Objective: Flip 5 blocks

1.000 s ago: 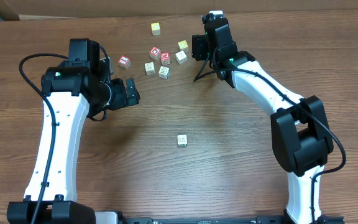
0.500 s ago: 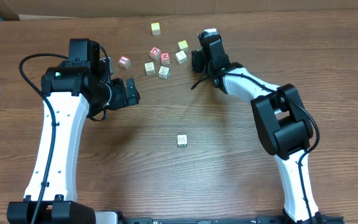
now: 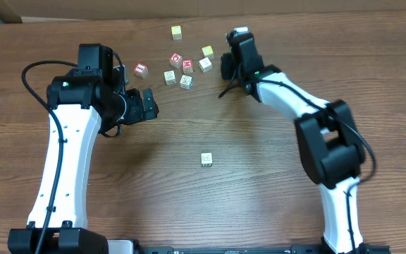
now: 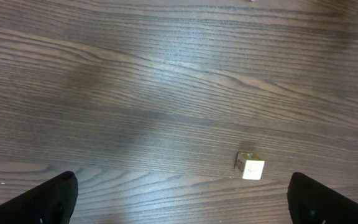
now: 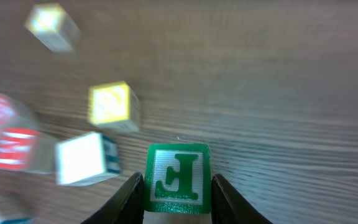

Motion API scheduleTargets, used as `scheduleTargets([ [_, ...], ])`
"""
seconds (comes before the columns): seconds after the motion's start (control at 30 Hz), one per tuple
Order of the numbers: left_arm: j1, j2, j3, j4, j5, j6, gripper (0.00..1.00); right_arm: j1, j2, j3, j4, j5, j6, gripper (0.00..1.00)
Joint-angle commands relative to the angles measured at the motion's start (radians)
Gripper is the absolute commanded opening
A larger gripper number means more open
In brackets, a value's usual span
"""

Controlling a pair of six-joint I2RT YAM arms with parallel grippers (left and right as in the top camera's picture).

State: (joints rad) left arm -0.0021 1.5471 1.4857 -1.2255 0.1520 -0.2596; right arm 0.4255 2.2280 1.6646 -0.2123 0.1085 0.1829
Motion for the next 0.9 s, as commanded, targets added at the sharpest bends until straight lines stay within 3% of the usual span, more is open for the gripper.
scheduleTargets([
  [0.0,0.002,0.004,0.023,0.003,-0.004,0.001,1.00,-0.004,-0.200,0.017,-0.062,-0.032,0.003,0.33],
  [0.17,0.002,0.004,0.023,0.003,-0.004,0.001,1.00,-0.004,-0.367,0.017,-0.270,-0.200,0.007,0.33],
  [0.27,0.002,0.004,0.023,0.003,-0.004,0.001,1.00,0.000,-0.440,0.017,-0.410,-0.290,0.079,0.33],
  [0.53,0.002,0.004,0.023,0.003,-0.004,0.001,1.00,0.016,-0.460,-0.028,-0.740,-0.313,0.196,0.28],
  [0.7,0.002,0.004,0.023,0.003,-0.004,0.001,1.00,0.071,-0.459,-0.179,-0.755,-0.313,0.242,0.28],
  [0.87,0.002,0.004,0.023,0.003,-0.004,0.001,1.00,0.158,-0.459,-0.370,-0.618,-0.311,0.279,0.28],
])
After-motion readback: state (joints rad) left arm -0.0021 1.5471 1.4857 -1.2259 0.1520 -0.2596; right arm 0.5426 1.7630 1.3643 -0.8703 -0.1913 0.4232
